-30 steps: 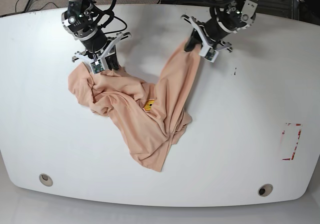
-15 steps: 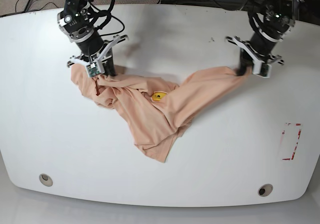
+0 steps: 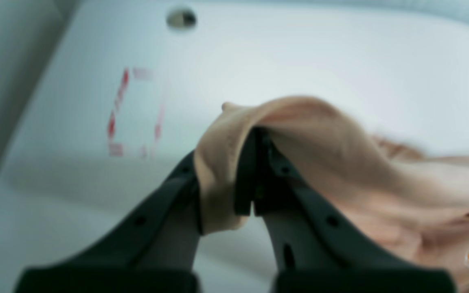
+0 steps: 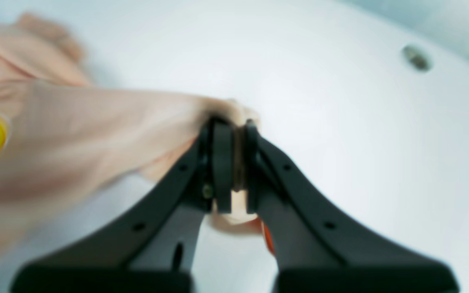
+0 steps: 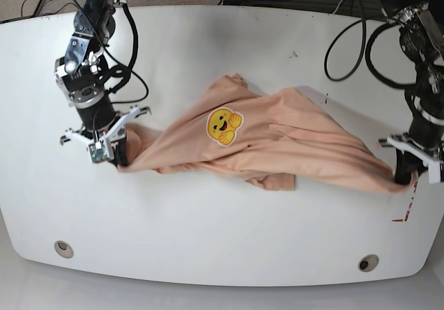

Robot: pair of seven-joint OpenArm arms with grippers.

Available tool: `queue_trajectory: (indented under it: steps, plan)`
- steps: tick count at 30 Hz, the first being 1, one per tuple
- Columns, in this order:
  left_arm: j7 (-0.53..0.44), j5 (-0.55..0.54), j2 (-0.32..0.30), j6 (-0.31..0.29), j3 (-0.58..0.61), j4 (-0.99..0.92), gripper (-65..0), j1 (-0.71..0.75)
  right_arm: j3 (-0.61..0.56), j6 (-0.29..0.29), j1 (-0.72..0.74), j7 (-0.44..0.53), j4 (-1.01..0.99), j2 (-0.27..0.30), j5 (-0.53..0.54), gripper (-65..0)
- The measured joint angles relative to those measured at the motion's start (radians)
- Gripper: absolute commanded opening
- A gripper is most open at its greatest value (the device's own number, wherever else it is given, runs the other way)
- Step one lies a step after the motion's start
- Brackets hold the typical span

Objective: Layout the t-shirt on the table in an organized manner, then fold the t-shirt properly
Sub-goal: 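Lift the t-shirt with both grippers and spread it apart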

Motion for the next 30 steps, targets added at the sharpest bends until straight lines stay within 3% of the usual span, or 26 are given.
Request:
queue_trajectory:
  steps: [7,17,30]
  plan:
    - [0.043,0.08,0.002,-0.008,0.019,-0.026,-64.6,-0.201,-0.005,0.002,0.172,-0.005,-0.035,0.024,0.011,-65.0]
    - [0.074,0.107,-0.023,-0.01,0.029,-0.043,-64.6,-0.441,-0.006,0.005,0.45,-0.129,-0.057,0.066,0.008,-65.0]
    - [0.088,0.098,-0.144,-0.01,0.024,-0.1,-64.6,-0.67,-0.06,0.008,0.776,-0.274,-0.053,0.229,0.019,-65.0]
